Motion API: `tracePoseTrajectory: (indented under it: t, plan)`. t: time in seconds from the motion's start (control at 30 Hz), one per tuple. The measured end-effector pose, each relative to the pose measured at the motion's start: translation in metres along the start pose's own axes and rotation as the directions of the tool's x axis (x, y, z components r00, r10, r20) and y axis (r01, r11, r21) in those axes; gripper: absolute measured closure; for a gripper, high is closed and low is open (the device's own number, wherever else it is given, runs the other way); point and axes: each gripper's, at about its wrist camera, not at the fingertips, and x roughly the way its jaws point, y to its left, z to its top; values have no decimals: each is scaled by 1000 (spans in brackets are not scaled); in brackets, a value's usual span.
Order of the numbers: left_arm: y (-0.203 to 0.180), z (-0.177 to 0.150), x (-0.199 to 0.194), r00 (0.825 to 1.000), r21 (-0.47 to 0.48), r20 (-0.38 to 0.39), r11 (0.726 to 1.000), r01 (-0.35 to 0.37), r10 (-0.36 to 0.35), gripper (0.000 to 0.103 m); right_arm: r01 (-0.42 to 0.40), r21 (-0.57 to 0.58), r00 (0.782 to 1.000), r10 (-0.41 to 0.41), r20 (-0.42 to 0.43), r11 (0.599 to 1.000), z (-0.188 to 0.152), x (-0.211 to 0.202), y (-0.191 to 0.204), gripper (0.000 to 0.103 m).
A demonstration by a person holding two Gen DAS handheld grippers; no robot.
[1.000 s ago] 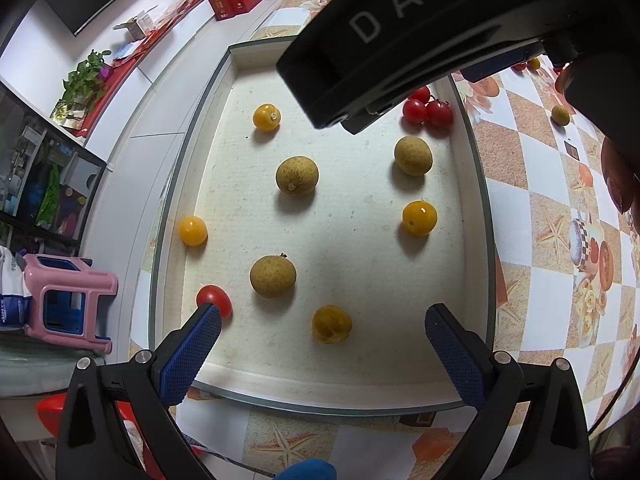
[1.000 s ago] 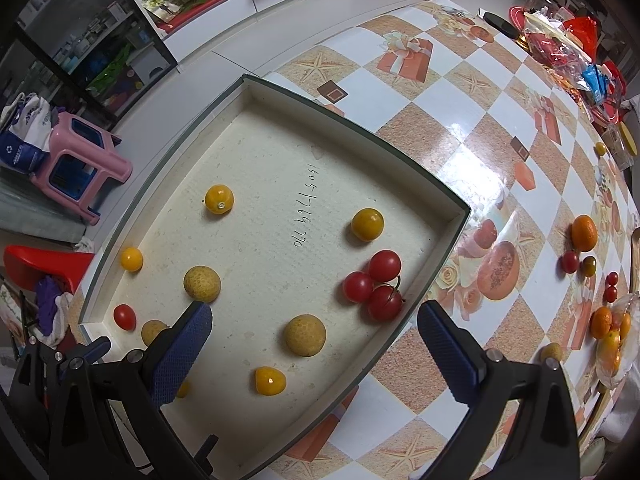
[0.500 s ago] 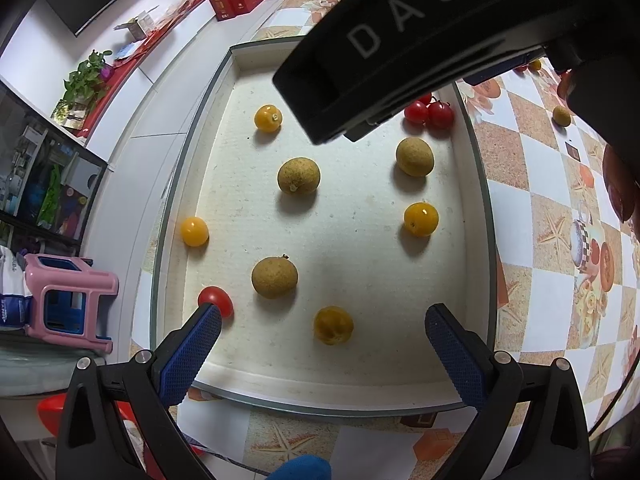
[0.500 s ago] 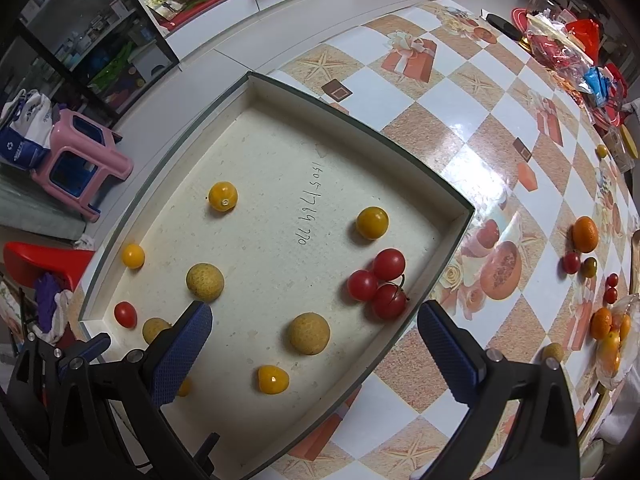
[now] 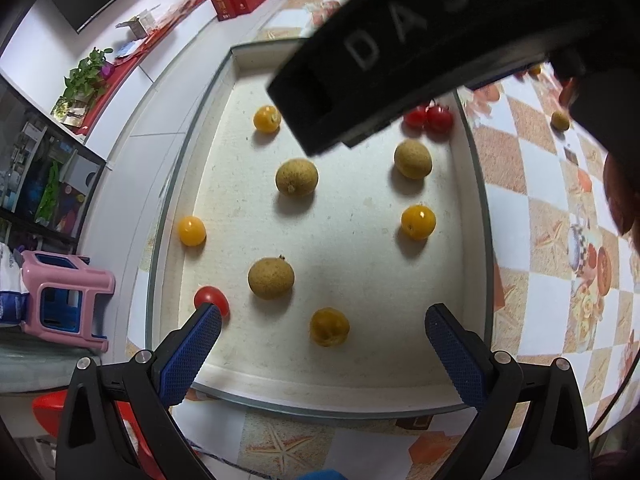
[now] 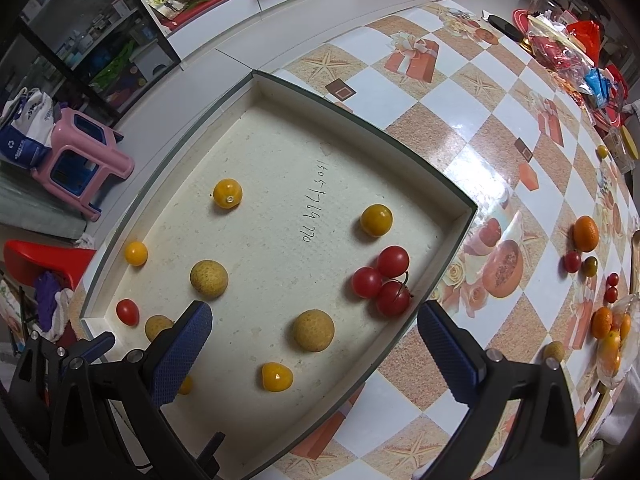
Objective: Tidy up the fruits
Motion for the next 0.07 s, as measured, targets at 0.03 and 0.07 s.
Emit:
tracePoseTrajectory:
  t: [0.03, 0.07]
  plan:
    - [1, 0, 0, 1000, -1, 4, 1000, 1, -1, 1, -1, 1, 1000, 1, 0, 1000, 0, 0, 0, 0]
    - [2, 0, 0, 1000, -1, 0, 1000, 2, -2, 1, -1, 2, 1000, 1, -1, 1000, 0, 0, 0, 0]
